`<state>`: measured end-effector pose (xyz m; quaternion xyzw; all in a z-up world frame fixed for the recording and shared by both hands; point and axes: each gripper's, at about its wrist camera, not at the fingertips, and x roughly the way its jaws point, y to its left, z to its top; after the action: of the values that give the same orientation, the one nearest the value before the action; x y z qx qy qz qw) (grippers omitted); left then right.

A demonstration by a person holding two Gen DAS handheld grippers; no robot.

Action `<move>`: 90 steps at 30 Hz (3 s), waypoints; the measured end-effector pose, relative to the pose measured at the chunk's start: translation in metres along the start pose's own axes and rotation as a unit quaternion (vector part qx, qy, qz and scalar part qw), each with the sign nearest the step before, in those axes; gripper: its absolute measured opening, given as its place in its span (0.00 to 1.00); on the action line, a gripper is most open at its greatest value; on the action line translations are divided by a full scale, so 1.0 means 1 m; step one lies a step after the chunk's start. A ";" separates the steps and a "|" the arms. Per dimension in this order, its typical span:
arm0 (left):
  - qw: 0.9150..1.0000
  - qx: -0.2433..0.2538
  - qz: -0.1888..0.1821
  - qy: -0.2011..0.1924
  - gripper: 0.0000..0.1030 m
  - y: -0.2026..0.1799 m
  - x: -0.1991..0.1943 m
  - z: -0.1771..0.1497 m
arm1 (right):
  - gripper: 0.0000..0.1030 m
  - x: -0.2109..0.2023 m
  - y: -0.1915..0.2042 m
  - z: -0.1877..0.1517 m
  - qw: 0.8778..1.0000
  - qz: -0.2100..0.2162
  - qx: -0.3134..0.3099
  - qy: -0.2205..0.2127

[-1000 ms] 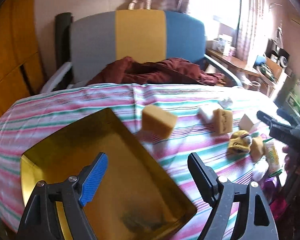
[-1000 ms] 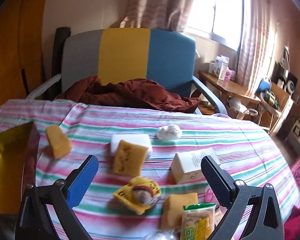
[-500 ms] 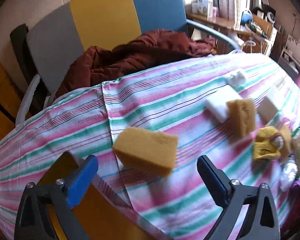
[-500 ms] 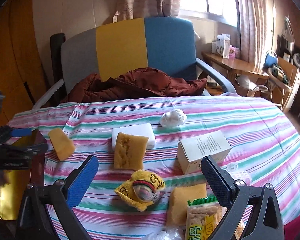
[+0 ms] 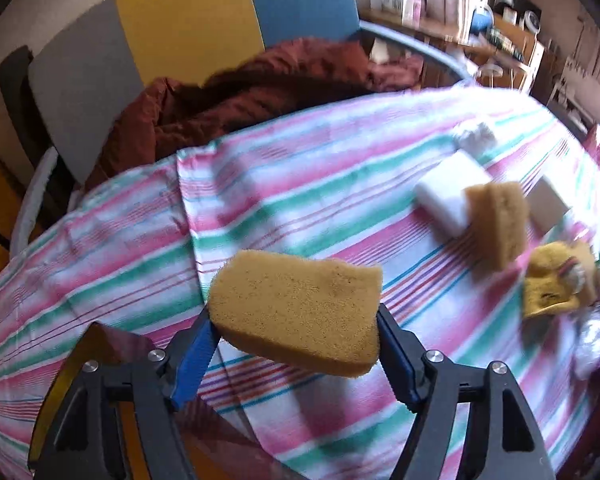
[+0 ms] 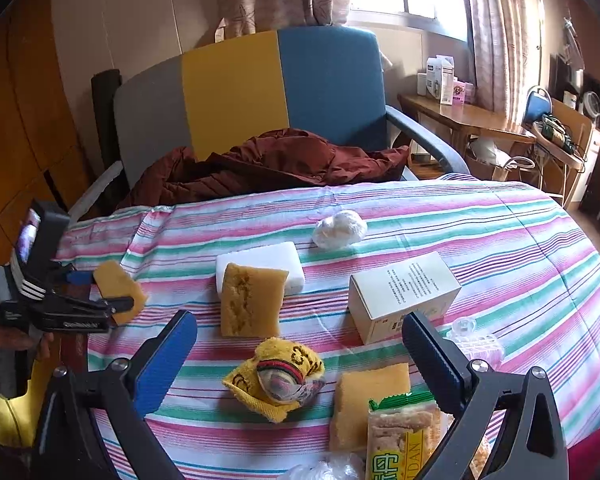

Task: Organize objects
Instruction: 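Grasp the yellow sponge with the left gripper and lift it, then place the sponge in the gold tray with the left gripper while the right gripper grasps the yellow cloth ball, then carry the yellow cloth ball into the gold tray and release it with the right gripper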

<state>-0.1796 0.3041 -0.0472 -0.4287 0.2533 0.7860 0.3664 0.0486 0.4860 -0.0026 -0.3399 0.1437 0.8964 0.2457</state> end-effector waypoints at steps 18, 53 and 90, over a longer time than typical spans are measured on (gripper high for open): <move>0.982 -0.139 -0.060 -0.108 0.74 0.015 -0.162 -0.141 | 1.00 -0.009 -0.085 0.000 0.980 0.014 0.199 0.002; 0.944 -0.304 0.078 -0.099 0.76 0.151 -0.175 -0.232 | 0.44 -0.053 0.200 -0.036 0.962 0.170 -0.206 0.049; 0.934 -0.285 0.155 -0.147 0.91 0.084 -0.214 -0.250 | 1.00 -0.047 0.262 -0.086 0.957 0.167 -0.236 0.027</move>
<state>-0.0459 -0.0015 0.0176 -0.3498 0.0249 0.9267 0.1353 -0.0160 0.2140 -0.0096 -0.3831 -0.0108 0.9236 0.0018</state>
